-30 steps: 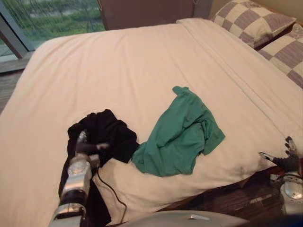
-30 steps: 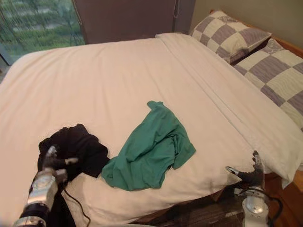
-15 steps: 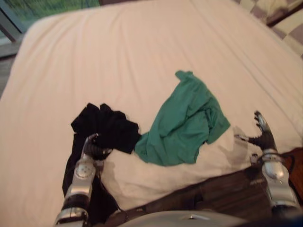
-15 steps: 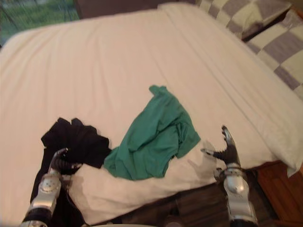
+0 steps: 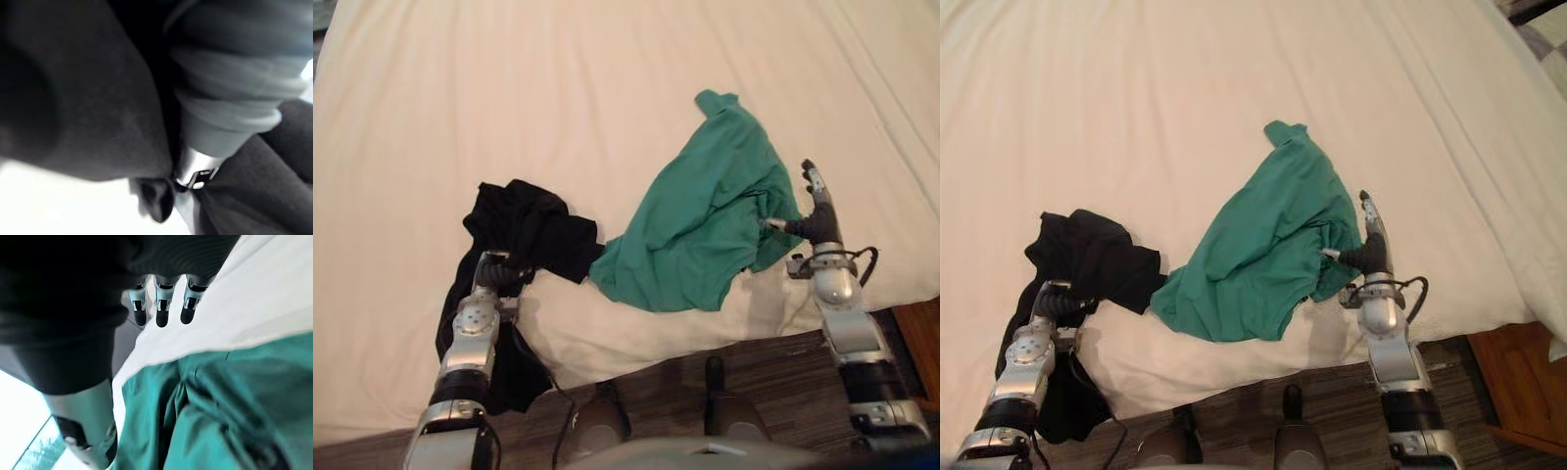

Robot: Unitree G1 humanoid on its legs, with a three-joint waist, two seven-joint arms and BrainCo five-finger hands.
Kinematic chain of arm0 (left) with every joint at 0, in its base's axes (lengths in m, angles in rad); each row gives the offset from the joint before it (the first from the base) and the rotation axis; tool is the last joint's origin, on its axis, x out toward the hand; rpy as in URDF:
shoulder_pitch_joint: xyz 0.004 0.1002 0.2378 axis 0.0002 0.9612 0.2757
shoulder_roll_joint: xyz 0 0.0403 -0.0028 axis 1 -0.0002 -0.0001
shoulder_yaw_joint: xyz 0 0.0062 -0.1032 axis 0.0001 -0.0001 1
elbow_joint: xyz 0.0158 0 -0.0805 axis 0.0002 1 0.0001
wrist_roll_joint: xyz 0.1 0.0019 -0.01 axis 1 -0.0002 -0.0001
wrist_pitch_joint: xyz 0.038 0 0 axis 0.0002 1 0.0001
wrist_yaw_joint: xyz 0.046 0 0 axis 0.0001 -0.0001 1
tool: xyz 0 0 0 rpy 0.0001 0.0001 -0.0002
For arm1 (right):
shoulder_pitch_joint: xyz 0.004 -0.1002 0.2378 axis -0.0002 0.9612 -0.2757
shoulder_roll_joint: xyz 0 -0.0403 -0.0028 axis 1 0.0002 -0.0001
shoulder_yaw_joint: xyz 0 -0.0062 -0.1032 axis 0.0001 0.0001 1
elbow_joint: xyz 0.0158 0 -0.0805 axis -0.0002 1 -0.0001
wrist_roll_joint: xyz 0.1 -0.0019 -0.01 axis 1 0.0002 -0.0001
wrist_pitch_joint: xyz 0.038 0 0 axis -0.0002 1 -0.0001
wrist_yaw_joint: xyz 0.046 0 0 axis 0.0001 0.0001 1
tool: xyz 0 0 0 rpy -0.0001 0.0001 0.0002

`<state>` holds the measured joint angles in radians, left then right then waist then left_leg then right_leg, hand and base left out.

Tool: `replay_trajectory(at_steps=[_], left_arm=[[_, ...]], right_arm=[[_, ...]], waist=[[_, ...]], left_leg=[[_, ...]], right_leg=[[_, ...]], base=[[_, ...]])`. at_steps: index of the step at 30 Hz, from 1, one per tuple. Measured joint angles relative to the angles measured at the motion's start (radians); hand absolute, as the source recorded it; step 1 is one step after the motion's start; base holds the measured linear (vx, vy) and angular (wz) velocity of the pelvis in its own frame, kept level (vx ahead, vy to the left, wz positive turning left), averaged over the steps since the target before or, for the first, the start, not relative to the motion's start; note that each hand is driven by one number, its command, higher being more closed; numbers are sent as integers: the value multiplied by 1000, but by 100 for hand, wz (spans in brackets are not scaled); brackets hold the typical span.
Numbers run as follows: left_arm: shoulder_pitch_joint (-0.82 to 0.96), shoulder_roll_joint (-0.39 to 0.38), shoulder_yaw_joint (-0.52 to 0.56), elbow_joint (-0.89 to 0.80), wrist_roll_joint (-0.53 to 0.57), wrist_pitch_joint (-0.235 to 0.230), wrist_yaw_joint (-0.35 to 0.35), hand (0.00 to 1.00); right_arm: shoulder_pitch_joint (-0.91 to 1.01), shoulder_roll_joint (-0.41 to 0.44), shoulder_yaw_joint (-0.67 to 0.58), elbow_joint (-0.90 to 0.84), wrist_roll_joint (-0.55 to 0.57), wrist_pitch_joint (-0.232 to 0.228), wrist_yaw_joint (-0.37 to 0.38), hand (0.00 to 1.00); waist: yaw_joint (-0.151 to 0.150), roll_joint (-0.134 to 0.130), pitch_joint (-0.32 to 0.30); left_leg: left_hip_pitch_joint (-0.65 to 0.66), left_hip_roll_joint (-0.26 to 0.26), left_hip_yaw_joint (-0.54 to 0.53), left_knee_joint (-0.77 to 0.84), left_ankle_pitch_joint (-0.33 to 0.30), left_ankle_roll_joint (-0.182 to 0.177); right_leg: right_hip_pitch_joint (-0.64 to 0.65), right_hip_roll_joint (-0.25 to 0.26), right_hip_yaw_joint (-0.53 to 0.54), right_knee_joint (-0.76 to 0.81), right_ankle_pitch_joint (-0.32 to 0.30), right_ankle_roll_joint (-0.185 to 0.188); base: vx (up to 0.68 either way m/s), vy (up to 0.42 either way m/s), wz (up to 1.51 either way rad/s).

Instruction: Tidy the bed and pick cloth on bed and put in laundry

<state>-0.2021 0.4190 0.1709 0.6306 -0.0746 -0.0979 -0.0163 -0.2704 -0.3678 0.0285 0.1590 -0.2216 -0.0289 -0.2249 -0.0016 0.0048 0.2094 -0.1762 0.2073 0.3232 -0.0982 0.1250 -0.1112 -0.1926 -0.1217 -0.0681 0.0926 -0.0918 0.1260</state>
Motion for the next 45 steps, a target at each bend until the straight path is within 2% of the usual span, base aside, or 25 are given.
replay_trajectory(at_steps=[5, 10, 11, 14, 17, 19, 23, 27, 30, 32, 35, 37, 39, 43, 45], left_arm=[[-39, 27, 0, -102, -94, 82, -80, 100], [-90, 44, 0, -151, -155, 120, -138, 100], [-90, 52, 0, -180, -155, 147, -147, 100], [-95, 65, 0, -202, -181, 153, -154, 100], [-146, 62, -17, -197, -181, 189, -149, 100], [-182, 59, -37, -184, -180, 195, -138, 100], [-248, 20, -45, -151, -163, 194, -129, 100], [-266, -12, -52, -91, -127, 189, -111, 100], [-263, -22, -53, -14, -85, 187, -87, 100], [-238, -19, -53, 38, -58, 187, -62, 100], [-177, -19, -51, 95, -52, 187, -37, 100], [-125, -20, -51, 127, -52, 187, -24, 100], [-77, -23, -37, 161, -50, 185, -24, 100], [-26, -52, 37, 227, -28, 169, -36, 100], [9, -57, 76, 238, -21, 162, -66, 100]], right_arm=[[-150, -4, 81, 88, -14, 56, -6, 0], [-272, -7, 111, 212, -32, 114, -16, 0], [-302, -15, 121, 248, -38, 133, -13, 100], [-342, -36, 133, 307, -39, 135, 16, 100], [-400, -32, 33, 397, -38, 136, 107, 100], [-424, -47, -18, 453, -15, 135, 153, 100], [-426, -46, -107, 555, 100, 122, 174, 100], [-339, -10, -147, 584, 183, 59, 174, 100], [-223, 63, -175, 615, 279, -32, 175, 100], [-135, 126, -175, 625, 318, -105, 186, 100], [-40, 193, -181, 660, 321, -170, 222, 100], [16, 225, -206, 691, 321, -197, 255, 100], [72, 260, -256, 717, 319, -202, 293, 100], [152, 303, -373, 771, 318, -218, 363, 100], [185, 321, -428, 780, 323, -214, 398, 100]], waist=[[21, 6, 60], [46, 15, 95], [49, 14, 97], [48, 16, 109], [63, 11, 111], [71, 2, 110], [102, -40, 87], [100, -64, 61], [84, -80, 26], [57, -85, -2], [22, -86, -48], [2, -83, -77], [-7, -85, -112], [-17, -82, -144], [-17, -75, -149]], left_leg=[[-40, -2, -33, 0, 15, 4], [-92, -2, -59, 0, 41, 10], [-101, -2, -61, 0, 44, 11], [-114, -2, -70, 0, 49, 11], [-116, -2, -79, 0, 53, 10], [-118, -2, -88, 0, 58, 8], [-118, 1, -88, 0, 61, 10], [-87, -2, -87, 0, 61, 9], [-44, -5, -81, 0, 58, 5], [-5, -8, -68, -1, 51, -4], [55, -14, -41, -2, 25, -8], [107, -19, -21, -5, -8, -10], [156, -26, 7, -6, -31, -13], [241, -33, 51, -7, -62, -20], [284, -33, 79, -8, -76, -29]], right_leg=[[-22, -2, -23, 9, 0, 0], [-66, -3, -44, 23, 0, 0], [-77, -4, -47, 29, 0, 0], [-87, -4, -56, 34, 0, 0], [-89, -5, -69, 46, 0, 1], [-80, -6, -86, 46, -1, 1], [-74, -5, -95, 45, -1, 1], [-21, -5, -109, 21, -4, -2], [32, -5, -111, 7, -11, -5], [68, -8, -104, 0, -16, -4], [118, -14, -83, -21, -19, 1], [152, -20, -65, -28, -26, 10], [188, -26, -39, -44, -26, 11], [259, -33, -15, -62, -27, 10], [288, -33, 5, -68, -28, 8]], base=[[-28, -1, 17], [-33, -6, 14], [0, 0, 0], [-34, 9, 7], [-53, 18, 10], [-59, 21, 17], [-3, 6, 8], [68, -7, 13], [84, -23, 5], [77, -13, -7], [59, 0, -22], [73, 29, -32], [85, 26, -39], [103, 9, -27], [66, 10, -32]])
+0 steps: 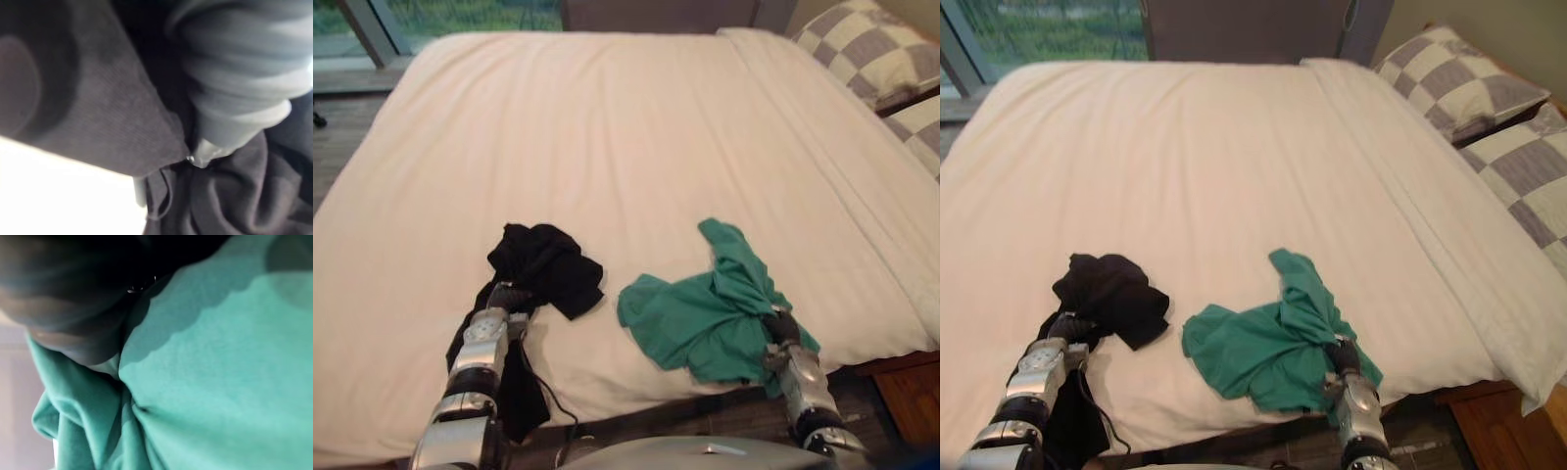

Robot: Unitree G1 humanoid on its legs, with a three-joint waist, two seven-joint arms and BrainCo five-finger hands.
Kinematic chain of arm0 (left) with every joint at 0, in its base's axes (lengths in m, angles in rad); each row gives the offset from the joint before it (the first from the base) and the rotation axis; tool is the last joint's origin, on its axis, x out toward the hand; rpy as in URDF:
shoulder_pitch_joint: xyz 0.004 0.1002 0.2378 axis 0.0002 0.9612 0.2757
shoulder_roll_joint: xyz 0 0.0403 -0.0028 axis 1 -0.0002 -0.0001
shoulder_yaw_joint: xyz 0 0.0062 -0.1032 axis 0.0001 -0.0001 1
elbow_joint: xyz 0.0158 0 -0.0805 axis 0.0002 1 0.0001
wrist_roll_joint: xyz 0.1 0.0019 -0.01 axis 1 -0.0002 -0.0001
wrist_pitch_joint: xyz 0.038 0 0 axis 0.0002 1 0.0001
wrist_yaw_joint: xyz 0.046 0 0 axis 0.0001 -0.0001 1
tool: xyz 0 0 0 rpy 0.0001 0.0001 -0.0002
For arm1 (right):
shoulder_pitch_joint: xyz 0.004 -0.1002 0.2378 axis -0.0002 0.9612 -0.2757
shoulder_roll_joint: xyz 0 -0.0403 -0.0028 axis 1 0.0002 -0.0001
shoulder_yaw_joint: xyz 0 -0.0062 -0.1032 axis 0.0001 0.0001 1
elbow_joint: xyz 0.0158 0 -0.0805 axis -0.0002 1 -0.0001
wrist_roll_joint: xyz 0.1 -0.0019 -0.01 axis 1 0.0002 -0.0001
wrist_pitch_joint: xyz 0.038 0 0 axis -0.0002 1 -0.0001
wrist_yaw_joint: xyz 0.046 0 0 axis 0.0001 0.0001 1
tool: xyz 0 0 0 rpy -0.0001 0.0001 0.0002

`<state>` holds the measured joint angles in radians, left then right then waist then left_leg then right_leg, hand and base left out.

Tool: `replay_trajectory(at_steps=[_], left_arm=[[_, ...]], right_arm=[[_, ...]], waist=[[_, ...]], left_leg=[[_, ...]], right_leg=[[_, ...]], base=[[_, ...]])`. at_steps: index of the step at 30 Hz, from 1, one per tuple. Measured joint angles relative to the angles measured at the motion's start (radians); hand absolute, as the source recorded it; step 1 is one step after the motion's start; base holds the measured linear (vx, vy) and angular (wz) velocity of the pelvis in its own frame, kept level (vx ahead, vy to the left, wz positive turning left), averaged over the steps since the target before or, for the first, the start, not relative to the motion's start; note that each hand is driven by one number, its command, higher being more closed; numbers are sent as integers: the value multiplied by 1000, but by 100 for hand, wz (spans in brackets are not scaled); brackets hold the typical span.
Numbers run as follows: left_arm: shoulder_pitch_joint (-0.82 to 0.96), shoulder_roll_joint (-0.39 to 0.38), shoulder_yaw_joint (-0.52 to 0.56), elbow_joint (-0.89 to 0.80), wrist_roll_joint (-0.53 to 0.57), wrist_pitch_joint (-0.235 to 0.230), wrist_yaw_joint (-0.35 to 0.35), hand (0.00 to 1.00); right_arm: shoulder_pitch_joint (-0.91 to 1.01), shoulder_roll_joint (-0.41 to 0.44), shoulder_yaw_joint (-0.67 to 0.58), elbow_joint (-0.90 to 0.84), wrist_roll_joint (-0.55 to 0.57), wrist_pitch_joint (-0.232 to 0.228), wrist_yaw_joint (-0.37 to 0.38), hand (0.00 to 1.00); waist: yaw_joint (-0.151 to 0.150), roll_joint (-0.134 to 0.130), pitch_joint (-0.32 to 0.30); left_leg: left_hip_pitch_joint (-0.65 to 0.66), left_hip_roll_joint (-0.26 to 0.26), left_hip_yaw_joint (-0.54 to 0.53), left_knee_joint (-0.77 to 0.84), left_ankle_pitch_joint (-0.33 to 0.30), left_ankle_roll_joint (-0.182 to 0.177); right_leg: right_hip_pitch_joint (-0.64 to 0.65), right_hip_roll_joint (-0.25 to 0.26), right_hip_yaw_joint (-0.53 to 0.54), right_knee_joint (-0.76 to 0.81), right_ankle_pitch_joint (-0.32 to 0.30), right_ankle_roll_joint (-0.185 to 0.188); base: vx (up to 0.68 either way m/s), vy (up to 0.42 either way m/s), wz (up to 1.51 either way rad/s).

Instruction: Tidy the bed and pick cloth on bed and put in laundry

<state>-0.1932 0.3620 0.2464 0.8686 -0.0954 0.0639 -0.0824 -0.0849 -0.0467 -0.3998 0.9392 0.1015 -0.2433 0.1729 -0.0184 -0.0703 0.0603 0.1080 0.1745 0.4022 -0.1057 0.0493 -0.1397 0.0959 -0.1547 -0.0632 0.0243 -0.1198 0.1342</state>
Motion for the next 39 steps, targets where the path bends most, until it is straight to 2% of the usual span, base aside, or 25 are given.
replay_trajectory(at_steps=[1, 4, 6, 7, 11, 13, 15, 17, 21, 25, 28, 29, 30, 32, 34, 35, 36, 37, 38, 39], left_arm=[[11, 0, 9, 0, 0, -2, -7, 100], [50, -7, 51, 0, 9, -2, -38, 100], [76, -19, 84, 0, 8, -2, -53, 100], [86, -25, 94, 0, 8, -2, -56, 100], [133, -52, 116, 0, 7, -2, -76, 100], [150, -73, 135, 0, 7, -1, -83, 100], [165, -78, 151, 0, 8, -1, -98, 100], [164, -78, 153, 0, 6, -1, -111, 100], [154, -83, 146, 0, -17, 1, -113, 100], [69, -131, 69, -1, -53, 10, -108, 100], [43, -164, 7, -15, -98, 10, -102, 100], [42, -178, -1, -32, -125, 9, -91, 100], [42, -197, 1, -58, -133, 9, -79, 100], [42, -225, 0, -100, -174, 7, -57, 100], [41, -245, -9, -143, -201, 1, -43, 100], [41, -271, -18, -162, -205, -3, -37, 100], [41, -286, -22, -168, -207, -3, -34, 100], [44, -309, -20, -171, -206, -3, -21, 100], [71, -318, -7, -157, -192, -3, -8, 100], [87, -324, -6, -133, -185, -3, 5, 100]], right_arm=[[11, 5, -18, 0, -1, 3, 14, 100], [50, 12, -86, 3, -6, 56, 38, 100], [83, 12, -134, 10, -6, 130, 45, 100], [94, 11, -153, 18, -6, 164, 47, 100], [182, 6, -213, 60, -22, 348, 47, 100], [228, 9, -218, 82, -50, 403, 42, 100], [257, 8, -226, 78, -84, 411, 31, 100], [269, 4, -187, 76, -152, 391, 30, 100], [268, -6, -14, 42, -241, 319, 18, 100], [277, -25, 125, 19, -319, 250, -14, 100], [255, -64, 260, 64, -332, 235, -29, 100], [242, -80, 304, 83, -351, 238, -29, 100], [241, -93, 333, 87, -362, 244, -29, 100], [242, -97, 346, 86, -373, 251, -28, 100], [238, -98, 356, 77, -400, 265, -29, 100], [233, -99, 355, 77, -402, 282, -31, 100], [230, -99, 353, 78, -401, 291, -33, 100], [228, -101, 350, 78, -400, 305, -35, 100], [232, -100, 349, 79, -397, 313, -37, 100], [236, -104, 341, 77, -394, 312, -38, 100]], waist=[[-1, 1, -2], [-5, 7, -14], [-13, 7, -22], [-13, 15, -26], [-17, 37, -43], [-16, 56, -46], [-19, 62, -45], [-17, 59, -46], [-18, 60, -46], [-27, 53, -51], [-16, 32, -50], [-6, 25, -48], [16, 29, -42], [35, 17, -34], [32, 3, -29], [30, -2, -20], [28, -1, -7], [26, -11, 33], [38, -7, 65], [33, 8, 75]], left_leg=[[12, 0, 5, 0, -5, -1], [44, 0, 30, 0, -22, -6], [60, 0, 42, -1, -35, -8], [70, 0, 47, -1, -40, -9], [98, 2, 75, 0, -63, -9], [107, 0, 83, 0, -72, -7], [120, -2, 88, 0, -77, -6], [120, -2, 85, 1, -78, -6], [108, -4, 52, 1, -74, 1], [10, -12, -143, 1, -44, 38], [-40, -45, -274, 6, -10, 45], [-55, -56, -301, 7, 4, 49], [-64, -60, -311, 7, 18, 54], [-113, -79, -339, 8, 59, 68], [-179, -116, -356, 8, 119, 105], [-220, -145, -350, 7, 187, 165], [-239, -161, -341, 7, 230, 197], [-258, -181, -258, 20, 230, 264], [-268, -187, -78, 159, 87, 331], [-267, -186, -16, 201, 21, 349]], right_leg=[[8, 0, 2, -1, 0, 0], [26, 0, 19, -7, 1, -1], [46, 1, 22, -6, 2, -3], [53, 1, 23, -6, 2, -3], [52, 4, 24, 14, 12, -19], [51, 3, 23, 18, 18, -27], [52, 2, 23, 28, 19, -28], [52, 2, 21, 29, 25, -36], [50, -2, -2, 46, 24, -37], [-19, -7, -3, 221, -29, -79], [-3, -31, -33, 250, -67, -78], [0, -38, -49, 261, -82, -81], [-3, -41, -57, 269, -91, -91], [-21, -58, -98, 280, -123, -88], [-19, -85, -179, 269, -159, -60], [-5, -96, -256, 258, -163, -54], [9, -98, -300, 252, -163, -55], [50, -110, -394, 235, -163, -58], [102, -94, -477, 220, -191, -41], [123, -78, -507, 222, -201, -28]], base=[[41, -1, -23], [33, -2, -23], [26, -12, -18], [20, -14, -18], [27, -11, -17], [23, -15, -16], [9, -35, -10], [-21, -52, 0], [-56, -68, 19], [-61, -91, 127], [40, -85, 136], [37, -99, 79], [13, -95, 64], [-39, -101, 67], [-72, -110, 125], [-78, -66, 154], [-110, -63, 203], [-125, -39, 190], [-108, -42, 177], [-151, -2, 202]])
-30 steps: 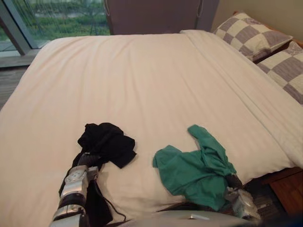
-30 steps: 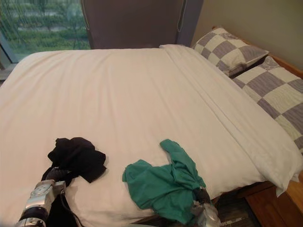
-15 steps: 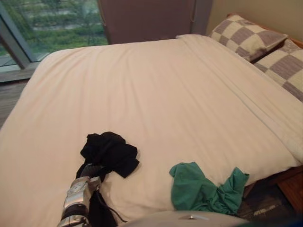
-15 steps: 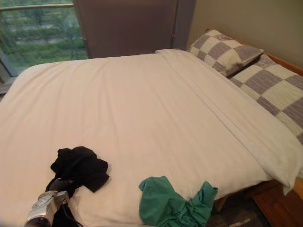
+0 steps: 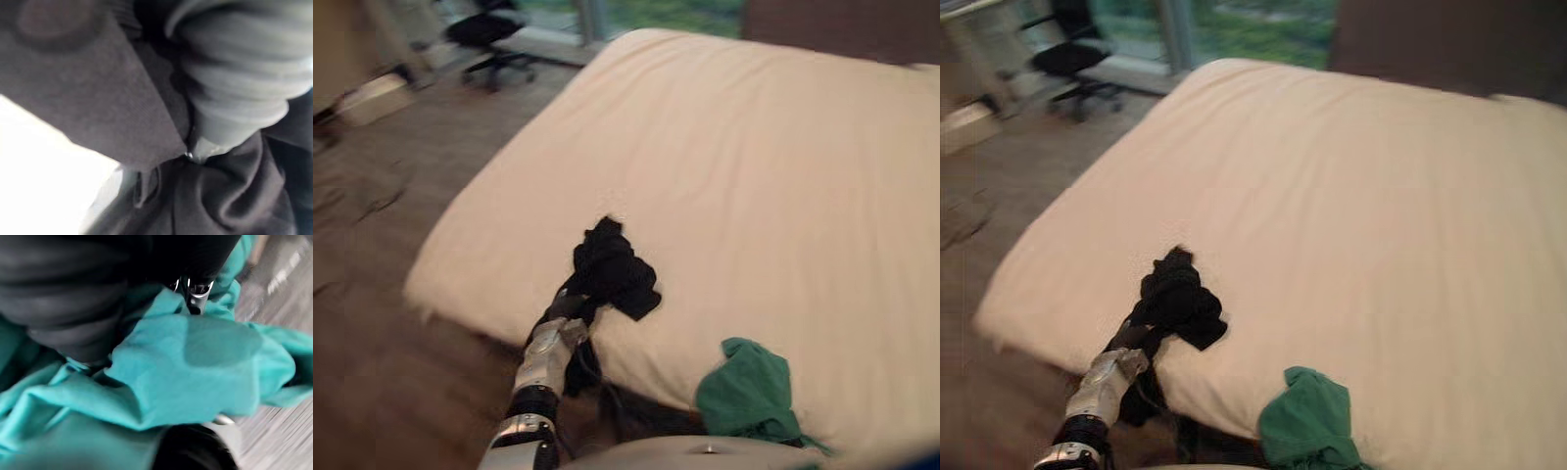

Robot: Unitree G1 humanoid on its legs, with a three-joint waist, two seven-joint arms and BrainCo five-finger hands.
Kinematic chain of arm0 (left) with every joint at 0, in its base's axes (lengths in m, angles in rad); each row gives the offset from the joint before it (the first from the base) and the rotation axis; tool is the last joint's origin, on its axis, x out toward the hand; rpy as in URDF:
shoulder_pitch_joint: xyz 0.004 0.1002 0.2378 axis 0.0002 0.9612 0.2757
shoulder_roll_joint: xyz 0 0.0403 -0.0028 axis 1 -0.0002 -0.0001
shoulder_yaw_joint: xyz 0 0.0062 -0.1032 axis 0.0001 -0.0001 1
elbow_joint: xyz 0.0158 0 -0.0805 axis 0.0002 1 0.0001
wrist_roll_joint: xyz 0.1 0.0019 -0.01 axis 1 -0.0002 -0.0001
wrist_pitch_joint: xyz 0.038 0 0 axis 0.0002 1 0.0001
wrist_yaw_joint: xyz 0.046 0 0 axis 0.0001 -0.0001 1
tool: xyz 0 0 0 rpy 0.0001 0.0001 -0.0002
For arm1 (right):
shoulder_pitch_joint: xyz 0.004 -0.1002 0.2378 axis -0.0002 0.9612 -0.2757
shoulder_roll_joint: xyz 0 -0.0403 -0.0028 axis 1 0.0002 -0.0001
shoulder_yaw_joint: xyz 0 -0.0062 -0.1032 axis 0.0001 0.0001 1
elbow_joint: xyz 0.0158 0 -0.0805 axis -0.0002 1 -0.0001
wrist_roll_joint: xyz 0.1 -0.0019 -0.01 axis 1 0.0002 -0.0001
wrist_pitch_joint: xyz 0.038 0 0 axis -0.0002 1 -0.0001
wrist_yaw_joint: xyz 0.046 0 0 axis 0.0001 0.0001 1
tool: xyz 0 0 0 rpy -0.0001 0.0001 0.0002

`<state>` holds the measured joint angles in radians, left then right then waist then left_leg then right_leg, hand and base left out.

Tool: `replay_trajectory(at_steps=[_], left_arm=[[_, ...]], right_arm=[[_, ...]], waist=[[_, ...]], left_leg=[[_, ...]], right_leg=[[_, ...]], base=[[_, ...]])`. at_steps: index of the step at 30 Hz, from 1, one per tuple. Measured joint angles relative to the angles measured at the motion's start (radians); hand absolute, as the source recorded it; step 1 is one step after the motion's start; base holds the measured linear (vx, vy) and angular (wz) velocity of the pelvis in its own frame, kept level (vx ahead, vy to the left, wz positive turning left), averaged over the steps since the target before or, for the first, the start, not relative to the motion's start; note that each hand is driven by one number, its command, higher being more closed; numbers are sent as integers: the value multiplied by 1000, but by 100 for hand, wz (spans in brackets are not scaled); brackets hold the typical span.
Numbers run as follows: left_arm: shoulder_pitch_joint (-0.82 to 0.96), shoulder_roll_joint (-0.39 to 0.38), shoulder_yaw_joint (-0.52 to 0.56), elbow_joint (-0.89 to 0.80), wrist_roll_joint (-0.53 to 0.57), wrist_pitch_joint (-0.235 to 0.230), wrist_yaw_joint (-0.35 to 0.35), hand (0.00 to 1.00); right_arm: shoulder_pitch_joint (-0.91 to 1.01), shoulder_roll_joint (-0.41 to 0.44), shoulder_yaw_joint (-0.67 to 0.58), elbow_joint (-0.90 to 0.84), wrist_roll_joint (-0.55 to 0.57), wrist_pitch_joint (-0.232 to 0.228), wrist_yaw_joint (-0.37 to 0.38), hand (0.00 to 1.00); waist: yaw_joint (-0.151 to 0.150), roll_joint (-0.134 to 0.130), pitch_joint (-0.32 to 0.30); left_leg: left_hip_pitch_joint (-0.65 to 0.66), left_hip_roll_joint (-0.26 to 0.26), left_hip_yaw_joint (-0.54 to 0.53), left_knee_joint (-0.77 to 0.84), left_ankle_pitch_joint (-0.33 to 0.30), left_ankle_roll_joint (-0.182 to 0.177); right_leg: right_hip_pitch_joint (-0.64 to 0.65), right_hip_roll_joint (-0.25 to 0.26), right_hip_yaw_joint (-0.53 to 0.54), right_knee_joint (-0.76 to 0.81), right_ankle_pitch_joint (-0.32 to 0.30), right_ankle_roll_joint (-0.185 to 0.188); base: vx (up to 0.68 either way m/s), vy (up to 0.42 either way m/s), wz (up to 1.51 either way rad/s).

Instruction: Tidy the bed and pick cloth on bed and put in laundry

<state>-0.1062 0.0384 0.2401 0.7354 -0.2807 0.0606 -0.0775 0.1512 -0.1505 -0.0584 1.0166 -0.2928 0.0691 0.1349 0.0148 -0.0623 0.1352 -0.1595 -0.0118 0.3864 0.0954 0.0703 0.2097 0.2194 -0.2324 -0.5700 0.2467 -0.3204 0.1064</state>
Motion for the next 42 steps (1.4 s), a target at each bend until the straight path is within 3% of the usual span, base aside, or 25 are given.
replay_trajectory(at_steps=[1, 3, 4, 5, 6, 7, 8, 9, 10, 12, 14, 16, 17, 18, 19, 20, 21, 22, 23, 26, 28, 32, 35, 36, 42], left_arm=[[52, -9, -10, 78, 9, 0, 32, 100], [84, -14, -8, 124, 24, 4, 63, 100], [122, -6, 5, 170, 31, 10, 103, 100], [123, 16, 12, 182, 33, 4, 131, 100], [127, 40, 12, 190, 30, -5, 161, 100], [139, 41, 12, 195, 30, -11, 175, 100], [177, 29, 11, 203, 29, -28, 206, 100], [174, 21, 9, 220, 29, -41, 229, 100], [171, 20, 14, 234, 30, -50, 241, 100], [179, 27, 44, 262, 30, -64, 276, 100], [190, 31, 54, 303, 26, -70, 290, 100], [210, 9, 81, 318, 15, -71, 305, 100], [224, 7, 90, 335, 12, -68, 315, 100], [225, 12, 98, 353, 5, -65, 326, 100], [229, 11, 102, 351, 1, -66, 327, 100], [243, -2, 122, 356, -7, -64, 340, 100], [247, -7, 118, 357, -7, -63, 351, 100], [246, 4, 116, 356, -4, -63, 359, 100], [244, 25, 120, 356, -2, -54, 359, 100], [253, 46, 161, 359, 40, 1, 334, 100], [272, 44, 150, 369, 84, 44, 288, 100], [273, 47, 70, 367, 119, 112, 218, 100], [271, 52, 34, 366, 119, 127, 190, 100], [247, 86, -80, 367, 184, 128, 127, 100], [247, 86, -79, 366, 184, 125, 125, 100]], right_arm=[[4, -12, -14, 24, 15, 1, 3, 100], [1, -14, -20, 41, 15, 1, 13, 100], [4, 1, -37, 59, 15, -3, 17, 100], [2, 12, -53, 75, 15, -8, 18, 100], [0, 23, -64, 78, 15, -8, 15, 100], [-1, 16, -68, 78, 15, -8, 16, 100], [5, -14, -82, 79, 19, -9, 23, 100], [3, -18, -108, 88, 40, -8, 26, 100], [5, -17, -123, 98, 50, -6, 31, 100], [-5, -13, -143, 121, 84, 2, 44, 100], [18, -6, -177, 121, 118, 3, 43, 100], [27, -18, -223, 123, 136, 9, 42, 100], [35, -13, -253, 122, 160, 10, 42, 100], [50, -3, -271, 126, 178, 3, 39, 100], [58, -4, -284, 125, 196, -4, 34, 100], [85, -21, -306, 117, 220, -20, 31, 100], [98, -29, -306, 114, 235, -22, 30, 100], [115, -22, -303, 116, 257, -25, 30, 100], [115, 6, -292, 117, 281, -44, 30, 100], [107, 42, -264, 120, 323, -77, 36, 100], [92, 54, -251, 121, 366, -92, 49, 100], [80, 72, -247, 111, 388, -105, 59, 100], [76, 72, -247, 98, 387, -82, 66, 100], [42, 68, -229, 114, 386, -65, 99, 100], [42, 68, -230, 113, 391, -64, 98, 100]], waist=[[-4, 25, 11], [-10, 33, 25], [-39, -27, 22], [-44, -33, 36], [-25, -30, 42], [-26, -24, 39], [-34, 23, 27], [-42, 42, 28], [-44, 49, 26], [-19, 57, 33], [-27, 56, 29], [-14, 76, 29], [-13, 63, 23], [-9, 53, 13], [-6, 61, 8], [-15, 91, -1], [-28, 111, -14], [-27, 131, -31], [-25, 128, -34], [-20, 95, -41], [-21, 75, -49], [-24, 48, -74], [-21, 48, -82], [-27, 44, -31], [-28, 43, -30]], left_leg=[[-6, -13, -50, -44, 17, -5], [-4, -31, -18, -76, -46, -10], [-21, -41, 102, -55, -137, -37], [-43, -12, 160, 45, -149, -20], [-46, 26, 181, 199, -152, -7], [-34, 40, 182, 236, -159, -18], [19, 45, 120, 170, -156, -84], [48, 5, 59, 80, -119, -81], [59, -1, 29, 31, -89, -86], [94, -42, -59, -104, -3, -91], [146, -94, -149, -200, 37, -98], [148, -121, -165, -201, 6, -98], [148, -139, -132, -194, -40, -107], [123, -147, -78, -144, -79, -79], [112, -141, -67, -95, -103, -72], [108, -137, -141, -95, -100, -46], [110, -137, -194, -108, -71, -25], [117, -127, -259, -127, -50, -37], [133, -122, -309, -145, -26, -46], [183, -122, -392, -190, 3, -61], [215, -127, -428, -191, -2, -74], [253, -157, -478, -198, -30, -97], [251, -161, -448, -198, -42, -92], [247, -139, -439, -202, -5, -121], [247, -135, -420, -202, -11, -128]], right_leg=[[12, 27, -31, 17, -10, -6], [32, 36, -66, -22, -25, -27], [62, 28, -112, -133, -27, -29], [71, 13, -199, -143, -3, 5], [72, -20, -260, -91, 4, 17], [76, -25, -278, -62, 4, 18], [74, -13, -289, 5, 6, 16], [58, -35, -283, 80, 7, -1], [47, -16, -261, 68, -11, -12], [35, 28, -245, -72, 6, -12], [58, 8, -277, -70, 29, 9], [87, -12, -335, -64, 22, 11], [101, -30, -388, -76, 20, 5], [101, -68, -446, -50, 16, -1], [98, -81, -461, -2, -4, -35], [72, -89, -386, 116, -7, -120], [37, -82, -312, 165, 11, -148], [-5, -16, -130, 156, 1, -120], [-32, 58, 26, 116, -21, -84], [-77, 167, 287, 60, -29, -69], [-95, 201, 400, 39, -27, -71], [-114, 174, 447, 16, 27, -76], [-116, 160, 456, -15, 52, -80], [-85, 194, 446, -108, 94, -99], [-89, 194, 457, -109, 95, -100]], base=[[-123, 16, 172], [-126, 46, 166], [-119, 79, 187], [-115, 76, 208], [-64, 42, 144], [27, 39, 154], [87, 112, 176], [70, 122, 178], [0, 96, 141], [-83, 8, 133], [-100, 28, 141], [-86, 89, 82], [1, 101, 93], [45, 83, 107], [132, 22, 125], [143, 52, 122], [177, 92, 164], [178, 132, 163], [175, 73, 147], [190, 28, 101], [149, 2, 64], [108, -23, 38], [33, -37, -16], [17, -31, -15], [-1, -4, -7]])
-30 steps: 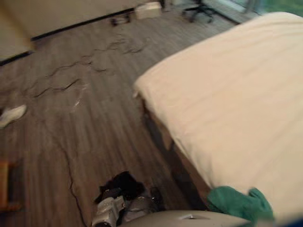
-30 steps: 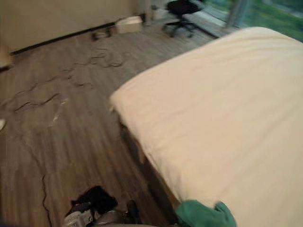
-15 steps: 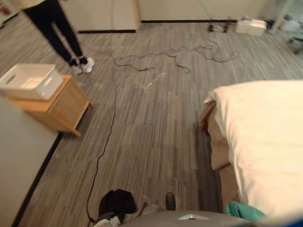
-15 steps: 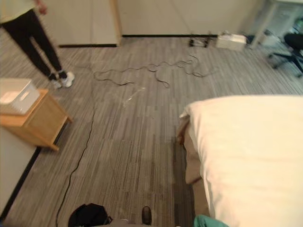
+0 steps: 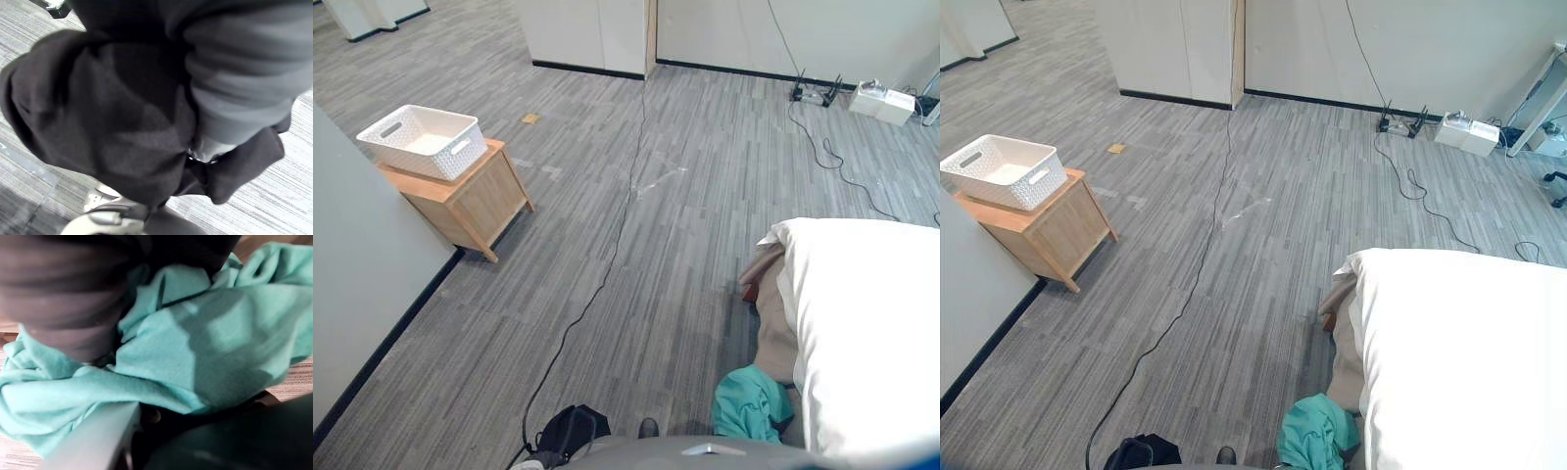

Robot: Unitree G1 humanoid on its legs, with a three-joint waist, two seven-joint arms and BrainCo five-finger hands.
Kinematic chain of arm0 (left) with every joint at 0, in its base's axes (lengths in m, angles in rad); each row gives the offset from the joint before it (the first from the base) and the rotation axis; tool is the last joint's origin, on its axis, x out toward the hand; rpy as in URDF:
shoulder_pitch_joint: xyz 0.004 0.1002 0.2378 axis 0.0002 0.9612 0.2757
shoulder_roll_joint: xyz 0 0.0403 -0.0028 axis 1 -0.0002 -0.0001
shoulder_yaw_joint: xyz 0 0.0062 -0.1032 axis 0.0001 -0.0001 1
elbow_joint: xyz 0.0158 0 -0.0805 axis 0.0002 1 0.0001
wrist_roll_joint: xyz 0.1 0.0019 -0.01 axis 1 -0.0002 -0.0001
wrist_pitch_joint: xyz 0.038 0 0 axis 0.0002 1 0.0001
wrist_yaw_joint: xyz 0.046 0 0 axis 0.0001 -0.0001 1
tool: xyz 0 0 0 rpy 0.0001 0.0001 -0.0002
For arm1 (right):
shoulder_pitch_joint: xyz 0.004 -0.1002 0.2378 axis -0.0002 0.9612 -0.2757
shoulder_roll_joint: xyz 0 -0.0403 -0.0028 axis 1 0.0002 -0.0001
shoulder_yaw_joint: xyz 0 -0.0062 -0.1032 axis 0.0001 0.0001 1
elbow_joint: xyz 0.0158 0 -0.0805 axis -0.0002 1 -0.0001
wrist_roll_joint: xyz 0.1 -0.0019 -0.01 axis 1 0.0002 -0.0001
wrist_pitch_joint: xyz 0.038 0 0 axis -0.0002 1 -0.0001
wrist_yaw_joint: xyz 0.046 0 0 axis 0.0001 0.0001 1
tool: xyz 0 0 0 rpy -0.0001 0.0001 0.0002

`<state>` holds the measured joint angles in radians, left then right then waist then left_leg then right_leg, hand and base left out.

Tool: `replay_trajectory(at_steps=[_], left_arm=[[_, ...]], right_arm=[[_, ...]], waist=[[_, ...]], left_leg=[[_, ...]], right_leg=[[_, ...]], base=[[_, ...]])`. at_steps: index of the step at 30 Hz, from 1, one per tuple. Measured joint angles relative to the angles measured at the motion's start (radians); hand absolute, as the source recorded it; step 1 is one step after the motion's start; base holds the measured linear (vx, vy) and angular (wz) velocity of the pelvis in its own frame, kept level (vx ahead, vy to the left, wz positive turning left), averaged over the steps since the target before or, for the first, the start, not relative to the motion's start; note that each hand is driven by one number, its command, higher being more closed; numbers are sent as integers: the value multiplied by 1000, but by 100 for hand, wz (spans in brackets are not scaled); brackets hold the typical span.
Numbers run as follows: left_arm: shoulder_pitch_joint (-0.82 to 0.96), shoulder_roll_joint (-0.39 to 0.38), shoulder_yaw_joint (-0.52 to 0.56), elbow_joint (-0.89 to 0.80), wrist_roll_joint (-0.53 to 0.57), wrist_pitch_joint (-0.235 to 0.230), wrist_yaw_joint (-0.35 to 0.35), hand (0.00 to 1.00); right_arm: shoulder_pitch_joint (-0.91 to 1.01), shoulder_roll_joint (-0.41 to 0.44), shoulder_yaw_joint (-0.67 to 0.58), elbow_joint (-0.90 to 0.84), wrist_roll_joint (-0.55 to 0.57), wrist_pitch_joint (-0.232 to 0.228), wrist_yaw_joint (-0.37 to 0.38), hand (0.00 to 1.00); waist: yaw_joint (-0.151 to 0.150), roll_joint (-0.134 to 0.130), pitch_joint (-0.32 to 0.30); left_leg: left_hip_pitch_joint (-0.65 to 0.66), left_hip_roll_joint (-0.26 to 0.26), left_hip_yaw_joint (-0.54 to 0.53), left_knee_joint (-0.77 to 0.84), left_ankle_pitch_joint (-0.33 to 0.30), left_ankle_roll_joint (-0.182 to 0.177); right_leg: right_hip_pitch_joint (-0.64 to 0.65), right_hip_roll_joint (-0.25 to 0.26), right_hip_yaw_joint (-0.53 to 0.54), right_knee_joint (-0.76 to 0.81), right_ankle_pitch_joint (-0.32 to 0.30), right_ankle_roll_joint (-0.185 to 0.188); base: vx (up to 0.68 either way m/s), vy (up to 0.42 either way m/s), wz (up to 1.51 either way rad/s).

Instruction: Tidy the bed and pick cloth on bed and put in laundry

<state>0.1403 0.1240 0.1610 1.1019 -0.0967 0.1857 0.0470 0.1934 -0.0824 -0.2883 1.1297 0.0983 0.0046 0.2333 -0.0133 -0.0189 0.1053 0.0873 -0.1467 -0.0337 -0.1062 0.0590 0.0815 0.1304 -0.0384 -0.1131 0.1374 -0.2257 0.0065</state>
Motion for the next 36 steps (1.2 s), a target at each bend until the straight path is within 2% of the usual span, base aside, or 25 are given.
replay_trajectory(at_steps=[4, 6, 7, 9, 10, 12, 13, 18, 20, 23, 24, 25, 26, 27, 28, 29, 31, 34, 35, 36], left_arm=[[-2, 1, 0, 0, 0, -12, -20, 100], [-8, 6, -2, 1, -24, -44, -78, 100], [-10, 9, -3, 0, -47, -50, -100, 100], [-21, 25, -53, -2, -143, -85, -235, 100], [-28, 26, -68, -6, -167, -96, -269, 100], [-66, 21, -132, -24, -211, -164, -377, 100], [-71, 16, -141, -25, -211, -181, -391, 100], [-80, -7, -243, -91, -146, -401, -391, 100], [-75, -9, -243, -109, -153, -441, -388, 100], [-73, -8, -243, -170, -216, -452, -388, 100], [-71, -7, -243, -180, -224, -454, -389, 100], [-67, -6, -244, -207, -245, -455, -390, 100], [-63, -1, -263, -237, -257, -455, -389, 100], [-64, 0, -274, -248, -264, -456, -389, 100], [-52, 6, -285, -276, -271, -457, -389, 100], [-43, 14, -286, -290, -277, -457, -388, 100], [-41, 25, -290, -296, -277, -455, -384, 100], [-45, 33, -310, -298, -277, -444, -350, 100], [-52, 35, -310, -301, -277, -441, -348, 100], [-54, 34, -309, -301, -278, -439, -348, 100]], right_arm=[[-2, 2, 3, -4, 63, 2, -4, 100], [-3, -1, 3, -8, 162, 6, -24, 100], [-6, -1, 2, -10, 178, 4, -30, 100], [-53, -10, -1, -15, 247, -5, -62, 100], [-73, -16, -1, -17, 267, -13, -65, 100], [-142, -22, -7, -60, 346, -40, -79, 100], [-155, -22, -9, -65, 357, -46, -80, 100], [-247, -13, 3, -93, 369, -103, -79, 100], [-258, -12, 22, -96, 367, -123, -80, 100], [-239, 1, 53, -122, 358, -133, -85, 100], [-232, 4, 58, -131, 357, -133, -87, 100], [-223, 11, 62, -135, 354, -136, -92, 100], [-211, 14, 66, -144, 350, -136, -104, 100], [-207, 13, 69, -156, 349, -136, -110, 100], [-207, 11, 87, -178, 350, -136, -122, 100], [-206, 20, 103, -188, 350, -136, -123, 100], [-205, 34, 121, -201, 350, -137, -123, 100], [-196, 35, 148, -222, 354, -143, -122, 100], [-189, 35, 153, -243, 360, -144, -122, 100], [-184, 34, 152, -250, 361, -145, -121, 100]], waist=[[-5, 3, 1], [-13, 6, 3], [-13, 7, 3], [-21, 16, 8], [-21, 20, 9], [-21, 33, 13], [-19, 34, 13], [3, 33, 20], [2, 41, 27], [5, 51, 33], [6, 48, 34], [2, 33, 39], [1, 26, 39], [0, 27, 41], [12, 47, 41], [8, 42, 50], [9, 37, 57], [1, 54, 61], [1, 64, 67], [-4, 63, 69]], left_leg=[[-1, 4, 10, 0, -7, -2], [1, -1, -5, 0, -7, -1], [3, -2, -10, 0, -5, 1], [8, -12, -38, 0, 5, 12], [5, -13, -43, 0, 6, 12], [3, -19, -65, 0, 13, 12], [3, -21, -70, 0, 16, 12], [29, -20, -60, 1, 18, 4], [35, -16, -46, 0, 15, 0], [30, -11, -31, 0, -3, -8], [28, -12, -30, 0, -7, -3], [34, -23, -21, 2, -28, 10], [37, -22, 8, 4, -45, 17], [36, -19, 17, 4, -42, 25], [40, -2, 25, 8, -37, 55], [52, 5, 26, 10, -36, 60], [60, 18, 24, 25, -48, 52], [72, 67, 11, 62, -88, 29], [75, 90, 7, 79, -110, 10], [80, 103, 3, 89, -126, -15]], right_leg=[[10, 0, -2, -22, 8, -1], [29, -4, -22, -36, 12, -1], [36, -5, -29, -39, 12, 0], [56, -11, -60, -51, 13, 3], [56, -12, -64, -51, 12, 4], [56, -17, -92, -51, 12, 5], [57, -17, -97, -51, 12, 6], [85, -17, -101, -50, 11, 7], [85, -15, -86, -47, 11, 7], [58, -16, -76, -20, -4, 8], [48, -20, -76, -6, -19, 18], [29, -44, -92, 50, -56, 57], [3, -68, -108, 141, -79, 104], [-25, -73, -110, 203, -79, 104], [-132, -95, -124, 410, -73, 116], [-161, -109, -139, 463, -85, 94], [-186, -121, -149, 468, -93, 83], [-231, -88, -137, 346, -84, 90], [-260, -60, -113, 263, -48, 92], [-288, -45, -97, 190, 11, 84]], base=[[-1, -51, -8], [23, -60, 18], [40, -58, 31], [34, -57, 36], [-5, -55, 32], [9, -64, 32], [20, -55, 32], [-9, -75, 3], [-49, -79, -23], [-59, -75, -17], [-57, -69, 2], [13, -71, 23], [24, -59, 27], [96, -1, 14], [103, 46, 1], [135, 49, 3], [107, 19, 8], [126, -4, 3], [189, -56, 7], [166, -53, 8]])
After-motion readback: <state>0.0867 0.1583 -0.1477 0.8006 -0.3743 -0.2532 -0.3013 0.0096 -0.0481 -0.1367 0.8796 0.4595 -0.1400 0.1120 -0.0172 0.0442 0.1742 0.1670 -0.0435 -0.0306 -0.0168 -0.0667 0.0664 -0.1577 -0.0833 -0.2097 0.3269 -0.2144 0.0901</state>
